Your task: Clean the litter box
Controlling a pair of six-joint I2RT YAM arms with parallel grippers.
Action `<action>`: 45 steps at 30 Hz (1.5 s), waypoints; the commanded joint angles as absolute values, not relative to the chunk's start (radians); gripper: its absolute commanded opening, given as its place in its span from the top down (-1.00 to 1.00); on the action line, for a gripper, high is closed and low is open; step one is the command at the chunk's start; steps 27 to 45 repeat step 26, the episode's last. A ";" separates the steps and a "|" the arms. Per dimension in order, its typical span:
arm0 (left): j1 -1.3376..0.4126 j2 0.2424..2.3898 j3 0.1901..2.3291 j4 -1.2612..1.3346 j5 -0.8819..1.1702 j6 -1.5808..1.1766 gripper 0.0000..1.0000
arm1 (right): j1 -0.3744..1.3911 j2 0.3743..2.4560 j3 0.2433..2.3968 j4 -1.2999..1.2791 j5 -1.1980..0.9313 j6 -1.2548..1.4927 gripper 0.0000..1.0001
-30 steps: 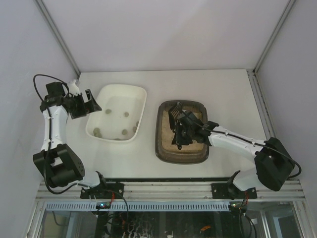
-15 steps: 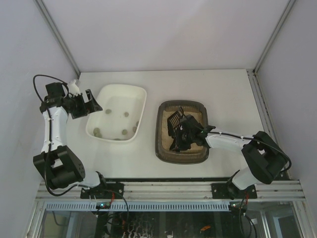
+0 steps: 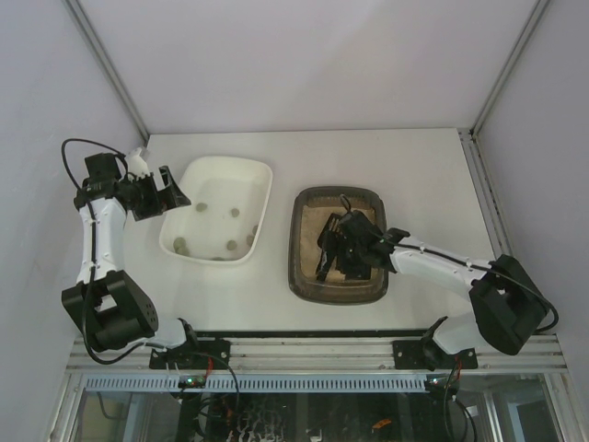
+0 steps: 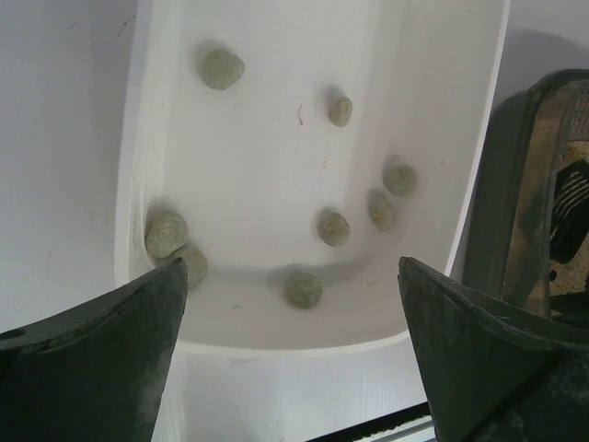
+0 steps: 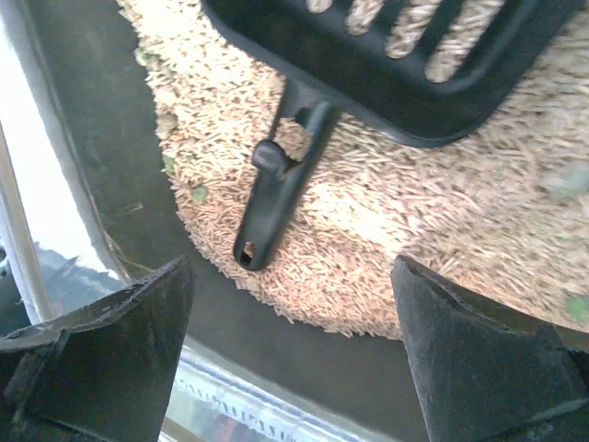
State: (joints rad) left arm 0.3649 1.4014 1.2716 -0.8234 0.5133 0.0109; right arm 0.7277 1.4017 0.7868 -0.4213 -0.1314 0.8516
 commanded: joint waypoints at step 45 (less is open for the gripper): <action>0.317 1.324 1.234 -0.774 0.466 0.030 -0.99 | 0.809 1.135 1.154 -0.864 0.382 0.674 -1.00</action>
